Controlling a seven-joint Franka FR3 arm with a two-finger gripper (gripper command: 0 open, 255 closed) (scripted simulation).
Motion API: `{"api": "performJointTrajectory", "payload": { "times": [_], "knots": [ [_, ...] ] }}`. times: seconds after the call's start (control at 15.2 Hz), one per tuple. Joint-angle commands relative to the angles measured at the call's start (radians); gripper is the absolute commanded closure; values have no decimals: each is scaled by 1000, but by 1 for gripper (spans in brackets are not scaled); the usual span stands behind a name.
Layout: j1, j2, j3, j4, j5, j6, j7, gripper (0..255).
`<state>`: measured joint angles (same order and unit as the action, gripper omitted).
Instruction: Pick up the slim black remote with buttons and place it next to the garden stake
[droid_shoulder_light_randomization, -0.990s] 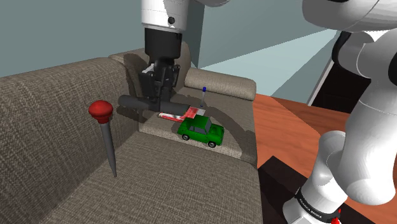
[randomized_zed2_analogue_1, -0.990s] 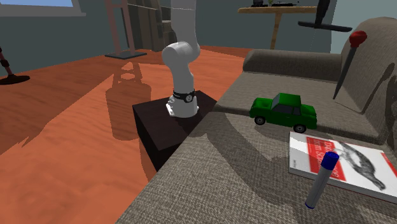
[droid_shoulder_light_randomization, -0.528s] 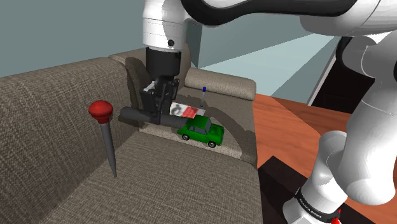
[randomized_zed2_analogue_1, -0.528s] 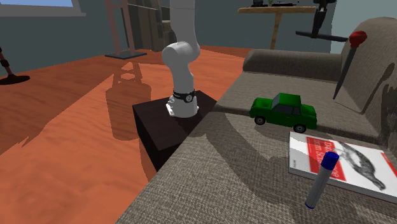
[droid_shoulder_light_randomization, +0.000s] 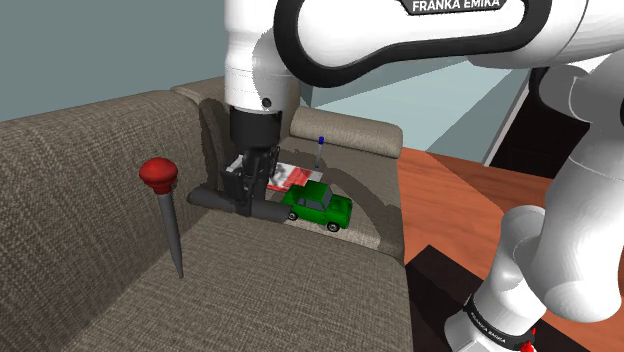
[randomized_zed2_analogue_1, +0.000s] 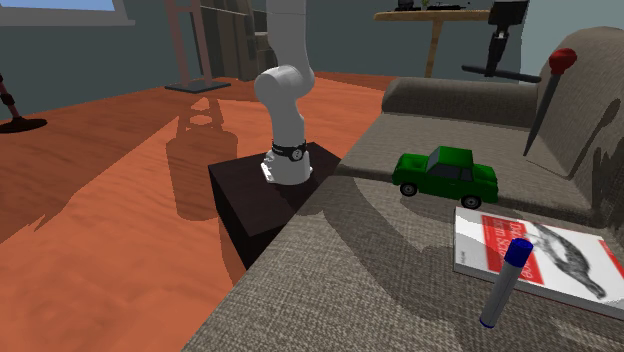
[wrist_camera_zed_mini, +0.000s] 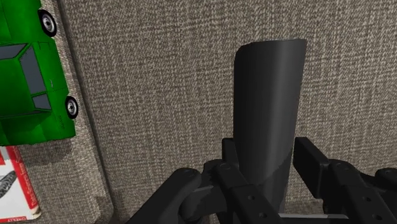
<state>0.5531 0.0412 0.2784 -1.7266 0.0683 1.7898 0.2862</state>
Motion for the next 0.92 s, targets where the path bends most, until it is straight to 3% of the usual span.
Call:
{"api": "performJointTrajectory", "payload": {
  "times": [0.0, 0.86],
  "knots": [
    [0, -6, 0, -34, 2, 29, -3, 255],
    [2, 16, 1, -184, 0, 200, -10, 255]
  ]
}}
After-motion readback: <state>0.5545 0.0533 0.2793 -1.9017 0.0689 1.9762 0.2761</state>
